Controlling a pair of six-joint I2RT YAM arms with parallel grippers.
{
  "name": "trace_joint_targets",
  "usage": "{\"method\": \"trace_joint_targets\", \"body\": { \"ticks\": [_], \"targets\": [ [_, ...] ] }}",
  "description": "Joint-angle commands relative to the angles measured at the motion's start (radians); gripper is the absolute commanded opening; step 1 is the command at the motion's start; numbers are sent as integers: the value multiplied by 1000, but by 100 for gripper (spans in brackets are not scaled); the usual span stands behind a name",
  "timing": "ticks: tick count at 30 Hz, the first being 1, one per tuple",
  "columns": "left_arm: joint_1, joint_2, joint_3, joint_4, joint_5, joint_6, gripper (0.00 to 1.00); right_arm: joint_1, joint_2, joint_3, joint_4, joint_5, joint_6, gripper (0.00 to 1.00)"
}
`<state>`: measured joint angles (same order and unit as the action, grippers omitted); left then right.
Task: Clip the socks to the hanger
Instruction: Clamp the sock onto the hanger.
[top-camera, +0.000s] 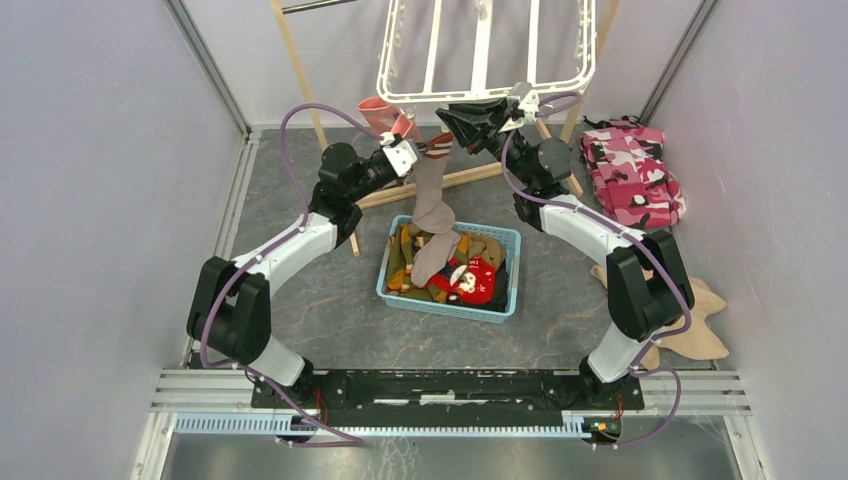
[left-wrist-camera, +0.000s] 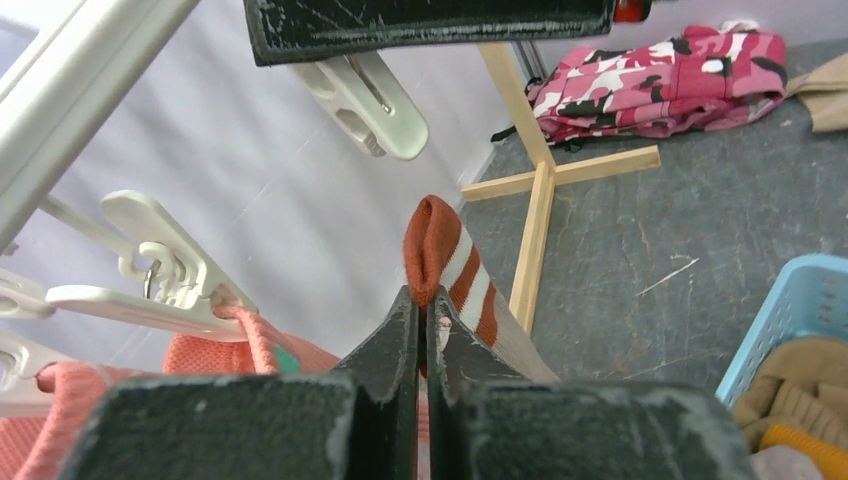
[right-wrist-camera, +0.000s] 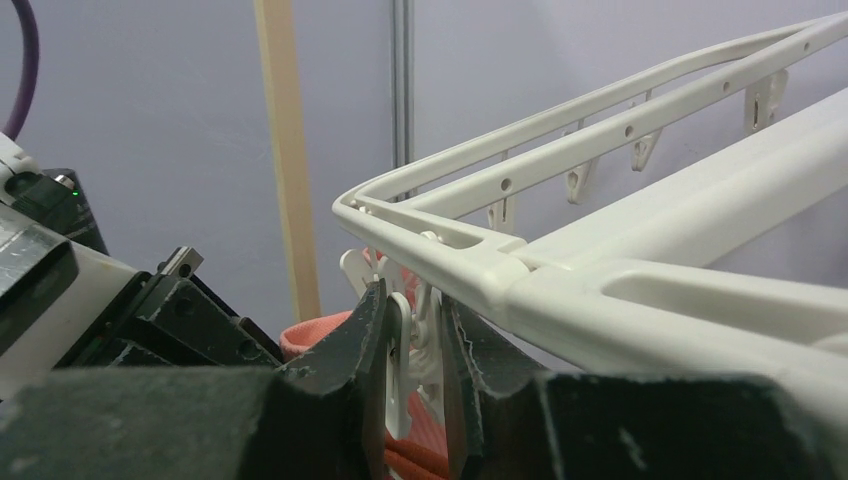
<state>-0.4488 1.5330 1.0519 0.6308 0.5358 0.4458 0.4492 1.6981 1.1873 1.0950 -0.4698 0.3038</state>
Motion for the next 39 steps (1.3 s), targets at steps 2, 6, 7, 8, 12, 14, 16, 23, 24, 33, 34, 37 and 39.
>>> {"method": "trace_joint_targets", "body": {
  "ticks": [2, 6, 7, 8, 12, 14, 16, 23, 24, 33, 34, 37, 39],
  "targets": [
    [47, 26, 61, 42, 165, 160, 2, 0, -20, 36, 60, -72, 33, 2],
    [68, 44, 102, 20, 257, 134, 2, 1, -14, 42, 62, -83, 35, 1],
    [69, 52, 111, 21, 268, 128, 2, -1, -12, 44, 63, -84, 35, 1],
    [69, 55, 115, 26, 277, 117, 2, -2, -11, 45, 64, -85, 36, 2],
    [71, 72, 121, 78, 312, 64, 2, -2, -9, 47, 66, -87, 39, 1],
    [71, 75, 120, 85, 322, 58, 2, -2, -9, 47, 65, -86, 40, 1],
    [72, 78, 119, 97, 326, 46, 2, -4, -8, 50, 65, -90, 38, 1],
    [84, 96, 115, 211, 333, -58, 2, -6, -6, 46, 65, -99, 39, 1],
    [84, 99, 115, 229, 335, -73, 2, -8, -6, 46, 65, -101, 41, 1],
    [97, 130, 126, 333, 346, -195, 2, -11, -6, 45, 65, -109, 42, 1],
    [97, 132, 127, 339, 346, -207, 2, -12, -6, 46, 66, -108, 41, 1],
    [96, 134, 126, 368, 350, -245, 2, -13, -6, 43, 66, -109, 41, 1],
    [97, 136, 128, 385, 354, -273, 2, -14, -7, 44, 64, -109, 41, 1]
  ]
}}
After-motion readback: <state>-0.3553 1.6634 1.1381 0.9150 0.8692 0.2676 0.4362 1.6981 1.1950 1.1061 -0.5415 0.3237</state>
